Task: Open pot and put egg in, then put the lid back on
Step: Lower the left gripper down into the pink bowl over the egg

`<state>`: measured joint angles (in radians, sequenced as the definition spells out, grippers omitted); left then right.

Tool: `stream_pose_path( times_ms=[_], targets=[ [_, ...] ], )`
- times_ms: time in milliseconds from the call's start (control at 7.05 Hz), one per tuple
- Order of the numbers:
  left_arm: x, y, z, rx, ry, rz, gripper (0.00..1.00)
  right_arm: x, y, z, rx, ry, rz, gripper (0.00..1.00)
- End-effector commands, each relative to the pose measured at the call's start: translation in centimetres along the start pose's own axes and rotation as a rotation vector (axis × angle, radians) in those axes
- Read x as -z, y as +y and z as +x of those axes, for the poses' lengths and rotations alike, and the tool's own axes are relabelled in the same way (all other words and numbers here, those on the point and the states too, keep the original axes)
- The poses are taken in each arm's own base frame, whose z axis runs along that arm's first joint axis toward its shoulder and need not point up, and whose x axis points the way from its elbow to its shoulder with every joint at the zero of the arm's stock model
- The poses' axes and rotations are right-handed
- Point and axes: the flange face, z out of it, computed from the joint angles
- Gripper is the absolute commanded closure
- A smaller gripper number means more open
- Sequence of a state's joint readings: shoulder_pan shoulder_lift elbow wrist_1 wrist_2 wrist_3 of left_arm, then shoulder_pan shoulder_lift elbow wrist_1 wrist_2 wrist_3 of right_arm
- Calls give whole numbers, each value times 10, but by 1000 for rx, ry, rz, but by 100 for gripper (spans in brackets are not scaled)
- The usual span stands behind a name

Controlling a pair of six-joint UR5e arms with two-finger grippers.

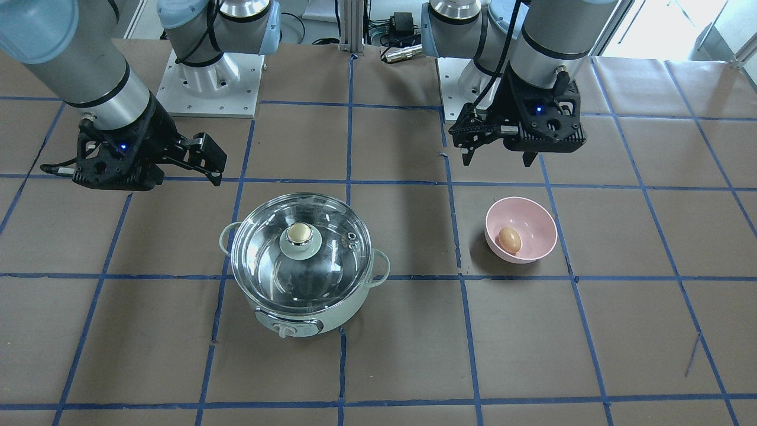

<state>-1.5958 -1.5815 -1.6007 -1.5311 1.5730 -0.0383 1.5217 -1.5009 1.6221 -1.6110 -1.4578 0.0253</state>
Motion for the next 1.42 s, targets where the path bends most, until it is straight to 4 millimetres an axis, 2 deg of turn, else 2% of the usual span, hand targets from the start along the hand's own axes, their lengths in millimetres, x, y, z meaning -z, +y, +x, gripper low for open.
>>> stream_pose_path(
  times_ms=[0,142,284,568,993,1277],
  targets=[
    [-21,-12,-70,69,17,-41,0,1,0,0,0,-1,6,0],
    [-32,-21,-117,77,19,-65,0,0,-1,0,0,-1,6,0],
    [-60,-19,-135,55,33,-116,0,0,-1,0,0,-1,6,0],
    [-125,-8,-135,80,35,-149,0,-1,-1,0,1,-2,4,0],
    [-155,13,-125,113,38,-168,4,-3,0,0,1,-1,1,0],
    [-189,12,-127,115,32,-150,4,-4,0,0,2,0,0,0]
  ],
)
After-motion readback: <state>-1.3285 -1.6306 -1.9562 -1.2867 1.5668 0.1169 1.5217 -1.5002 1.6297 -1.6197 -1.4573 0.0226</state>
